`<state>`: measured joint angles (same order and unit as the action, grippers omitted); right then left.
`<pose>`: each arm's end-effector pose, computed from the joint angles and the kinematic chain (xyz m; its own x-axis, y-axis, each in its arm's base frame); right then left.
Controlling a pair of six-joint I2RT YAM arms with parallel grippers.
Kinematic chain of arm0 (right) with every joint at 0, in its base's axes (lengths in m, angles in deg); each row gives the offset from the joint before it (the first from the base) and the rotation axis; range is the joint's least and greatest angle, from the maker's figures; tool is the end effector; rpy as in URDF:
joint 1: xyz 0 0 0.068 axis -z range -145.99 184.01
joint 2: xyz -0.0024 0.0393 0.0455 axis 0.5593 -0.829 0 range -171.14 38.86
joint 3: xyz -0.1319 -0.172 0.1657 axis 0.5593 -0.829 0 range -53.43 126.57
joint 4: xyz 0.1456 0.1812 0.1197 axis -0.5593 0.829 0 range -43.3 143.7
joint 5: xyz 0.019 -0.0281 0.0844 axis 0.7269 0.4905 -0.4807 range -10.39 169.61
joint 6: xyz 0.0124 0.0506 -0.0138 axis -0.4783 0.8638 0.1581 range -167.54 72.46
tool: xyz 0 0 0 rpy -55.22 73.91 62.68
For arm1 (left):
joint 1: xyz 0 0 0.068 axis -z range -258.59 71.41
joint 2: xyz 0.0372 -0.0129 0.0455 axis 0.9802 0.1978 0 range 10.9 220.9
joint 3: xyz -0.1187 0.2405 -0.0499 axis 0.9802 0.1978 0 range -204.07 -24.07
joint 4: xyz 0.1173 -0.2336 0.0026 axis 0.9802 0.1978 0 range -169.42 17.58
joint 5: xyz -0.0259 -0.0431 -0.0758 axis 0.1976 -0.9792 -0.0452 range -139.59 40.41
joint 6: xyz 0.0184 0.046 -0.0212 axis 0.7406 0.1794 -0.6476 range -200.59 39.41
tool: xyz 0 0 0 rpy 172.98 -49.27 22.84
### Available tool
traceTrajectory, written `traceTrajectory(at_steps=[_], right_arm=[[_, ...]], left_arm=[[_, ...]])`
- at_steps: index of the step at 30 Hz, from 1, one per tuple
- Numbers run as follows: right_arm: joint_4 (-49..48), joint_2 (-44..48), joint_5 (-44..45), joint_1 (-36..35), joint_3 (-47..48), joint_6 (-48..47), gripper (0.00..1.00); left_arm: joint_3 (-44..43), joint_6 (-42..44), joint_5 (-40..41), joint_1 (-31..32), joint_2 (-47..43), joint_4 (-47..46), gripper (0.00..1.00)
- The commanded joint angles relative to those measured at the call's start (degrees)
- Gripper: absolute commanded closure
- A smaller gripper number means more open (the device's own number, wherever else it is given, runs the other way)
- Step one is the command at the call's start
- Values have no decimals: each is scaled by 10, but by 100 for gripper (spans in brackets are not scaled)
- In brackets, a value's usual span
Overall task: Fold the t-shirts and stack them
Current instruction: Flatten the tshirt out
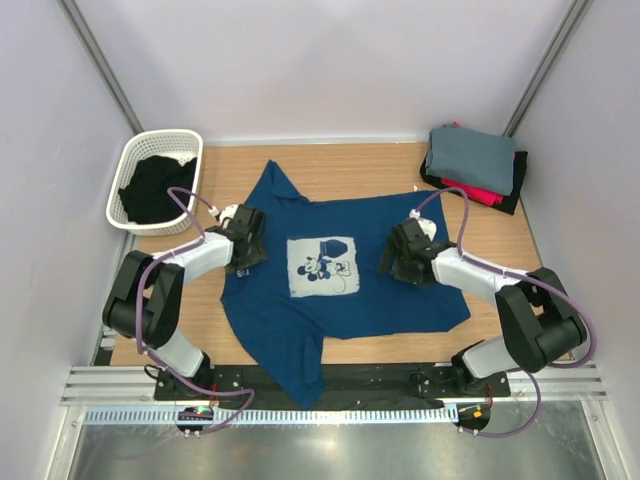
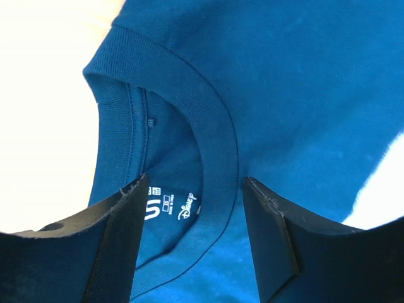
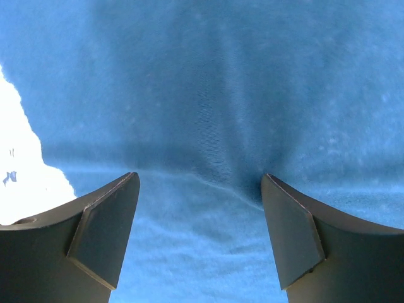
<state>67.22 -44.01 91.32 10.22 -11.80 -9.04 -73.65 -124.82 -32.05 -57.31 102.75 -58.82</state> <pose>0.2433 0.0993 0.1632 -0.8221 0.3039 -0.4815 0.2616 0.9527 0.1545 0.2829 -0.0987 0.1609 -0.7463 -0.4230 -0.5138 -0.4223 0.8977 -0.1258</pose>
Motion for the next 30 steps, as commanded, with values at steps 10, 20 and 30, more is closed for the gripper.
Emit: traceTrajectory(at_steps=[10,20,30], right_arm=[[55,24,7,-84,-16,87,16],[72,-40,43,-83,222,-61,17],[53,-131,55,-83,389,-145,18]], left_arm=[[-24,46,90,-68,-17,94,36],[-177,104,-5,-63,-19,114,38],[-290,15,-91,-66,133,-19,41]])
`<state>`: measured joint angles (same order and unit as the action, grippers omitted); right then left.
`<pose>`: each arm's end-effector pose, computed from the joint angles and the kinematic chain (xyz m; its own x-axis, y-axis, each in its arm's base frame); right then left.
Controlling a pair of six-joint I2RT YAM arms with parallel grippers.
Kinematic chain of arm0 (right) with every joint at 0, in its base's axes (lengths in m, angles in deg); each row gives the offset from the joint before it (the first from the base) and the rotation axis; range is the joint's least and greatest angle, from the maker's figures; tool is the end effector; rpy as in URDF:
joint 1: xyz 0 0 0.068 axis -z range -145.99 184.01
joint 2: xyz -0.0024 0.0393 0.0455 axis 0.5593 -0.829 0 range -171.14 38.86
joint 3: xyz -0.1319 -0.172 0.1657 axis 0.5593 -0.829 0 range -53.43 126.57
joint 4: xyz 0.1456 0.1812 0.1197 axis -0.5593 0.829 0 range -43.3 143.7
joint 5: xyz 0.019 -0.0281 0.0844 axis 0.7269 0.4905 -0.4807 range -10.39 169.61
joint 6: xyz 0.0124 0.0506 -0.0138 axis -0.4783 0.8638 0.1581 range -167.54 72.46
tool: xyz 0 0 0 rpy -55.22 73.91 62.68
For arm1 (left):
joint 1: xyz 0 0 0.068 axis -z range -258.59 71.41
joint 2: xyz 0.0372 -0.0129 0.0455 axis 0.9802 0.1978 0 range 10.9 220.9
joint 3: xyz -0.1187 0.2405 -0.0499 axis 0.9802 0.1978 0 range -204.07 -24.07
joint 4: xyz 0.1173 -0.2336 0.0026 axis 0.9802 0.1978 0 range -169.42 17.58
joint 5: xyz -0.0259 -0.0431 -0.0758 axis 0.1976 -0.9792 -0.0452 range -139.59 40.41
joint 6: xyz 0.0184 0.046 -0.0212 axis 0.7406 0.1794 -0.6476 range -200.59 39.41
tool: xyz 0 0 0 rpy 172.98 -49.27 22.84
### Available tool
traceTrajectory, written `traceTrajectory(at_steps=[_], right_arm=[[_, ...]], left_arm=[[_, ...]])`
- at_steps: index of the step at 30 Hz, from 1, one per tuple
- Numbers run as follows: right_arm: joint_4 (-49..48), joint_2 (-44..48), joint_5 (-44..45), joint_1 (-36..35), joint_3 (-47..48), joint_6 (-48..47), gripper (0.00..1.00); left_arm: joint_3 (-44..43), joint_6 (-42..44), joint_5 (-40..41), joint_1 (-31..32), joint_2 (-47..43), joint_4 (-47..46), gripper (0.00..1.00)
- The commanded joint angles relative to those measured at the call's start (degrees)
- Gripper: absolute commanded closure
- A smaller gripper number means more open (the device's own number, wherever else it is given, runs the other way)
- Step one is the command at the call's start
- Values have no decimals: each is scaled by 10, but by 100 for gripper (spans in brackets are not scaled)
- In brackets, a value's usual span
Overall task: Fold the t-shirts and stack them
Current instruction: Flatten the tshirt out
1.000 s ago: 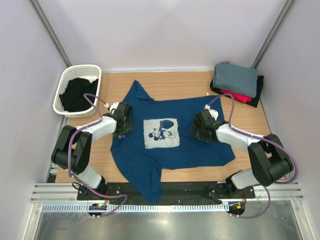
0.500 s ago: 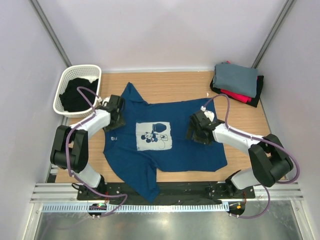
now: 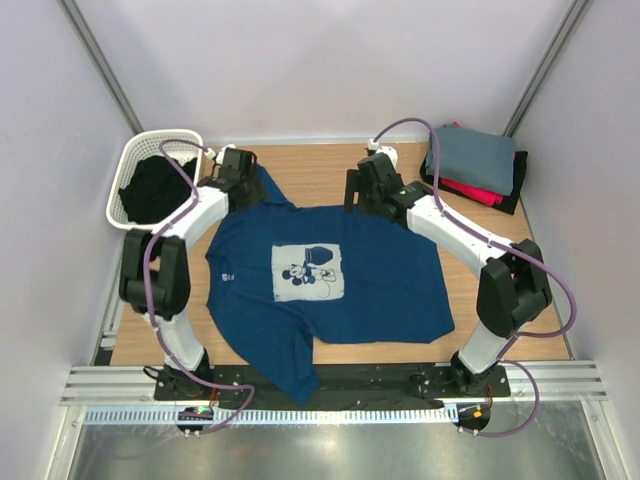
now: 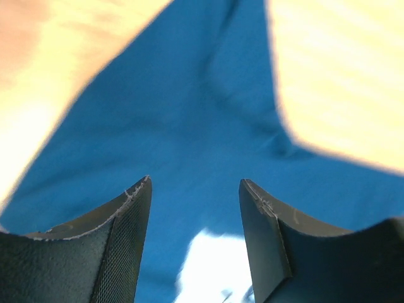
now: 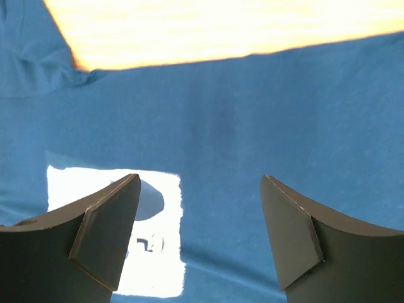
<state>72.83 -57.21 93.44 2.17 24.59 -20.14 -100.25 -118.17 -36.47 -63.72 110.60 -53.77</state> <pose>0.3252 0.1918 0.2815 -0.6944 0.0949 -0.7133 -0.0529 0.9819 0.1821 0.3734 -0.0908 0.2487 -0.6445 -0.4433 -0.6229 -0.3616 0.8946 -0.2625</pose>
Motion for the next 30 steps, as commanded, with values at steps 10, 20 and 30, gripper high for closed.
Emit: traceTrajectory(at_steps=[10,20,30], right_arm=[[-1,40,46,45,-59,1,21],[1,27,45,61,-68,-4,22],[4,21,41,76,-70,-9,22]], left_arm=[[-122,-113,-67,-29,198,-164,59],[-165,-127,-92,-50,256,-177,61],[-131,-109,-90,-53,215,-162,52]])
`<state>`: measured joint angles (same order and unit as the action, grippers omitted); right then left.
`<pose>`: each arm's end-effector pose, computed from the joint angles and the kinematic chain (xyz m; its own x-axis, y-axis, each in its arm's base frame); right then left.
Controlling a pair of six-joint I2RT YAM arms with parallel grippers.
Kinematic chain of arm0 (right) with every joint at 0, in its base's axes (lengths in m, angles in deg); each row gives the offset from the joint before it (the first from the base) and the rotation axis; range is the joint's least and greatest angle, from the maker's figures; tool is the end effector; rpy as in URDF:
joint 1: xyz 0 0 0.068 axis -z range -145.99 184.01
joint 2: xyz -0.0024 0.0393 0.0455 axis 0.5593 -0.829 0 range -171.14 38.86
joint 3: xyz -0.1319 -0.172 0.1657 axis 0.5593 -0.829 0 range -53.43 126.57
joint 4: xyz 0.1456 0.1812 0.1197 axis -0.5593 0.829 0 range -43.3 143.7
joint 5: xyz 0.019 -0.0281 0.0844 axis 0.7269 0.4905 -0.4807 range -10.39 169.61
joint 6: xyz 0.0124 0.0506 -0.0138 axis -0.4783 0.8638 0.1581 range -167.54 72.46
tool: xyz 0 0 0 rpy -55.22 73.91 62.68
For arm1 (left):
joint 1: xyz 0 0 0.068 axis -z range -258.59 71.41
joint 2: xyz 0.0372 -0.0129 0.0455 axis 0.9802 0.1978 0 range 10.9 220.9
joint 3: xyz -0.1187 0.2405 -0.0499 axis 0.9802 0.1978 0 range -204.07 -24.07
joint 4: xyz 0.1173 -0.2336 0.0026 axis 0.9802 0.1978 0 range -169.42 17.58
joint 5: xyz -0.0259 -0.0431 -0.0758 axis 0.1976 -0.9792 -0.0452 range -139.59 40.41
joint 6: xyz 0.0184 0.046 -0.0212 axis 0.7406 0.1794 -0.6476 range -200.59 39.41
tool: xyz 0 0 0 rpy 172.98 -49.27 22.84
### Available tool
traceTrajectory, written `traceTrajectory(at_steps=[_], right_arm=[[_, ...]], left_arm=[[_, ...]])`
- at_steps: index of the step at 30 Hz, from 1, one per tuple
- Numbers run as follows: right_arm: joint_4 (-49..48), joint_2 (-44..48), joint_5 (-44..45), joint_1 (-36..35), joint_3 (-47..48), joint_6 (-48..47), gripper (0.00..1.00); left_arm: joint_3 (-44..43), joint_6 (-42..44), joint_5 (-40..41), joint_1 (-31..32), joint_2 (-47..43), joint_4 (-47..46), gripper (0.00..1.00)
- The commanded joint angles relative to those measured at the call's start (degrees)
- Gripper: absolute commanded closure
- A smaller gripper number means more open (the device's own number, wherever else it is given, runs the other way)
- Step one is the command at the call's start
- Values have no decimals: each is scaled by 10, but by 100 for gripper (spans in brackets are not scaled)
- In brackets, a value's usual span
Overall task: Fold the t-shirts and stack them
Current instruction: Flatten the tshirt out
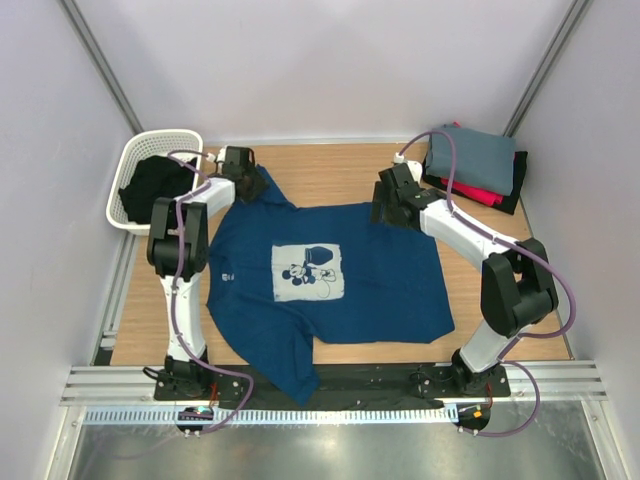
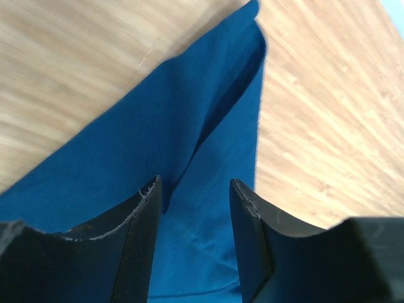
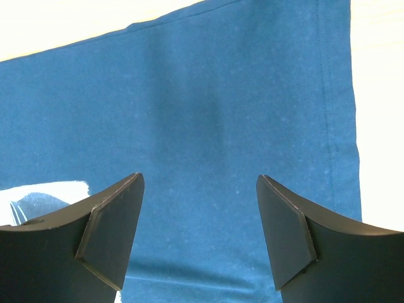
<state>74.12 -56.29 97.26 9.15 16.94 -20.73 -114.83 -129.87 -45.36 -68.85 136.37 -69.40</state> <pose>0.3290 0.1405 0.2430 -0.7446 0.1288 -0.6550 0.1165 0.9912 0.0626 0.4800 -0.0797 0.1613 -0.5413 -0.6739 -0.5028 -0.4494 0.7373 -0.5044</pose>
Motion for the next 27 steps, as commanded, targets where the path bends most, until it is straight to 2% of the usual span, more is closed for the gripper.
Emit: traceTrajectory(at_steps=[1,6,16,21,27], right_arm=[[-8,12,2,10,6,-4,22],[-8,8,-23,11,3,2,22],[-6,17,-11,15,-8,3,22],[0,19,-8,19,-2,2,24],[6,16,-10,24,-1,2,24]], left_arm=[[22,12,2,-2,-50,-6,51],[41,19,3,-2,-68,-5,53],[19,12,-17,-2,-33,-4,59],[9,8,-21,-2,-24,-1,67],[-9,1,-26,-2,-8,14,67]])
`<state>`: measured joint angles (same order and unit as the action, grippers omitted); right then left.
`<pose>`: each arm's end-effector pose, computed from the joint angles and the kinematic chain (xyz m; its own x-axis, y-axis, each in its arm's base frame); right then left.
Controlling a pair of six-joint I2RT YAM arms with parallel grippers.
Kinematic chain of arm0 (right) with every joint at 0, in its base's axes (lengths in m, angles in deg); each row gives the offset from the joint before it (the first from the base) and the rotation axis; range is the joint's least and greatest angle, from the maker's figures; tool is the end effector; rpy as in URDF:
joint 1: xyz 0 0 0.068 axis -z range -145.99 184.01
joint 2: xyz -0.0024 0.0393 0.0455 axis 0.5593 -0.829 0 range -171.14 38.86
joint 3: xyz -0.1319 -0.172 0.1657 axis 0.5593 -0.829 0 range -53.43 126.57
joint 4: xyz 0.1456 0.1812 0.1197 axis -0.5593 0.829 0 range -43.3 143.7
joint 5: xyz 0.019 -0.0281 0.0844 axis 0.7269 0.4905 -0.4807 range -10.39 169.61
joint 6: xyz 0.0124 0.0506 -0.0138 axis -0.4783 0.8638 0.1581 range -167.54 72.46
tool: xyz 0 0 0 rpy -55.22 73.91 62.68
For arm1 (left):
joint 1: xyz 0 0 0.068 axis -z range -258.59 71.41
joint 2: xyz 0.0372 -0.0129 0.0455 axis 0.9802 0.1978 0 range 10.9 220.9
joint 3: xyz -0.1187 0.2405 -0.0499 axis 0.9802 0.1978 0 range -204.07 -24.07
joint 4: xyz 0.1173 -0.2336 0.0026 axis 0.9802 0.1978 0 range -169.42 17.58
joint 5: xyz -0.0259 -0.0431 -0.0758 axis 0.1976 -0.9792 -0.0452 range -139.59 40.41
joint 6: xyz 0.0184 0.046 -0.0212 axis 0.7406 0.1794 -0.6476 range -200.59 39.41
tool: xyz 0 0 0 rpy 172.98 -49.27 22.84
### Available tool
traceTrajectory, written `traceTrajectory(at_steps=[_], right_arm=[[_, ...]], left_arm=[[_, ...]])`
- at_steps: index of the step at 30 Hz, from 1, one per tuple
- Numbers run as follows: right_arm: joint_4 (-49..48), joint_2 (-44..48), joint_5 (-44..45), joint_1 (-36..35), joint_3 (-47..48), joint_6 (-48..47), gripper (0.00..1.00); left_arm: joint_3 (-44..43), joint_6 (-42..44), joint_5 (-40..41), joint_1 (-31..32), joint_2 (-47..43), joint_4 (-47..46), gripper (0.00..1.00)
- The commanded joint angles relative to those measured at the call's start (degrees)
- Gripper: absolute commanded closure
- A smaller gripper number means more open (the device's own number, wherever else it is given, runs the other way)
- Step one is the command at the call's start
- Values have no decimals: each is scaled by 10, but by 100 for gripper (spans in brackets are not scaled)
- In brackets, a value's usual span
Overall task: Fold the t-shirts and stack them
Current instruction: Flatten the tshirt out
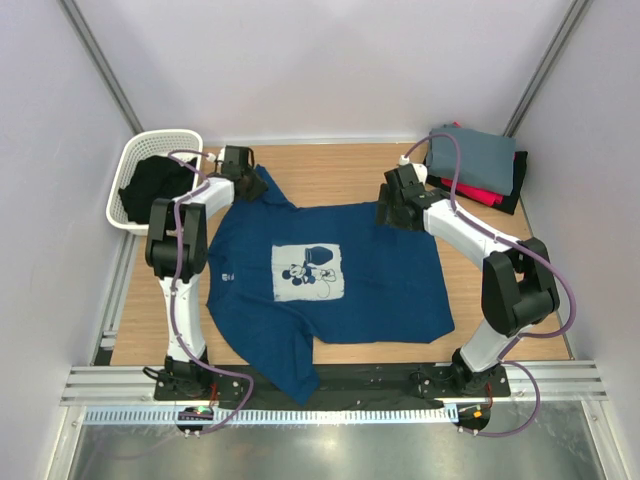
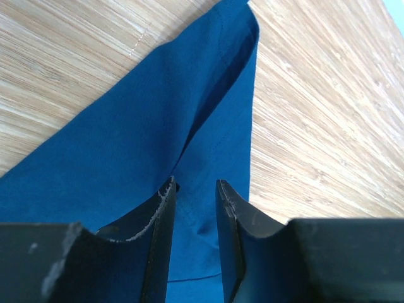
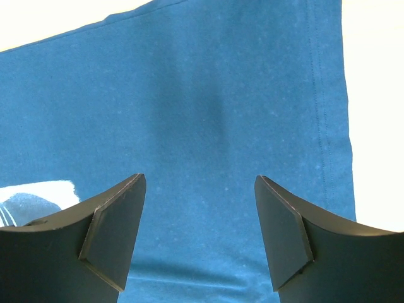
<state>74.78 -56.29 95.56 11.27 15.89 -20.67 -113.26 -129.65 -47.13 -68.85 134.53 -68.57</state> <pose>0.3305 0.1278 0.2363 -0.7654 0.1505 -0.6257 0.1386 0.9880 0.0681 0.4727 -0.0796 0.1664 -0.5642 -0.6688 -0.4841 -0.4379 0.7395 -0.5113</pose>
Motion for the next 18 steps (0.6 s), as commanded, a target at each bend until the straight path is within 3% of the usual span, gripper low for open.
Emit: traceTrajectory(at_steps=[1,5,8,9,18], right_arm=[[0,16,8,3,13,0,24],[1,11,7,6,17,2,25],[4,7,1,7,22,7,25],[5,6,2,7,23,9,24],[14,15,15,30,31,11,19]], left_arm=[[-25,0,-9,-1,13,8,67],[-31,3,-7,-1,17,18,73],[-41,5,-13,-2,23,21,89],[-46,5,-15,-2,25,23,99],[-114,0,-39,9,31,-5,100]])
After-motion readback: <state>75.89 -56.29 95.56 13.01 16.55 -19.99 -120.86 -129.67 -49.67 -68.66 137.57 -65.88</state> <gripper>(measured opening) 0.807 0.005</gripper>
